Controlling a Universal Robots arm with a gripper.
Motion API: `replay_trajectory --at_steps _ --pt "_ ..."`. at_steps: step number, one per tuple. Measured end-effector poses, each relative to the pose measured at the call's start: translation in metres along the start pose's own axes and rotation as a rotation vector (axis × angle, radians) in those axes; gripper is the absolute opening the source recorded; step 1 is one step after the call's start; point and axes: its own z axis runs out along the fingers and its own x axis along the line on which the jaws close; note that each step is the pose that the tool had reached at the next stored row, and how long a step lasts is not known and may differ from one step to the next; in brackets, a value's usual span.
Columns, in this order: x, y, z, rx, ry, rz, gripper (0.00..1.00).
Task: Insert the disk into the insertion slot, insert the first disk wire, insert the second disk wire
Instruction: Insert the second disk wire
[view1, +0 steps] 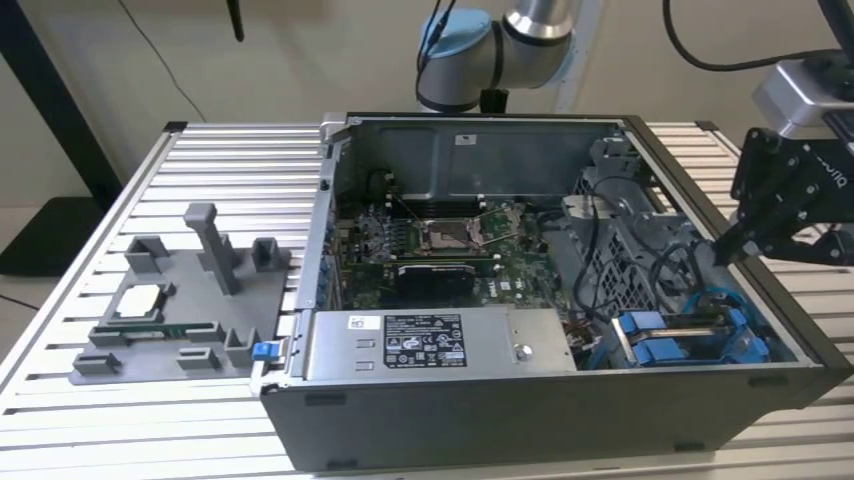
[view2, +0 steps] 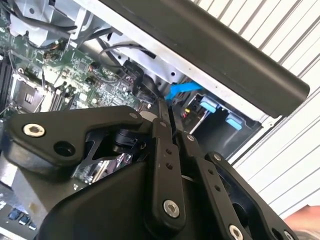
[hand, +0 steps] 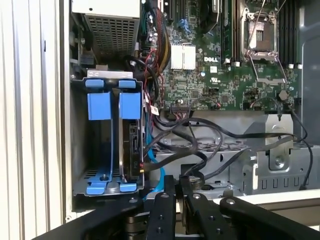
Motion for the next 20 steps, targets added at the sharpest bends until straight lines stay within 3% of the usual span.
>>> replay_trajectory --at_steps 8,20 --pt "-0.0017 0.0135 -0.0099 0.0002 -0.0011 0.001 0.0" --pt "-0.0011 0.044 -0.0114 0.0003 -0.0009 0.001 0.0"
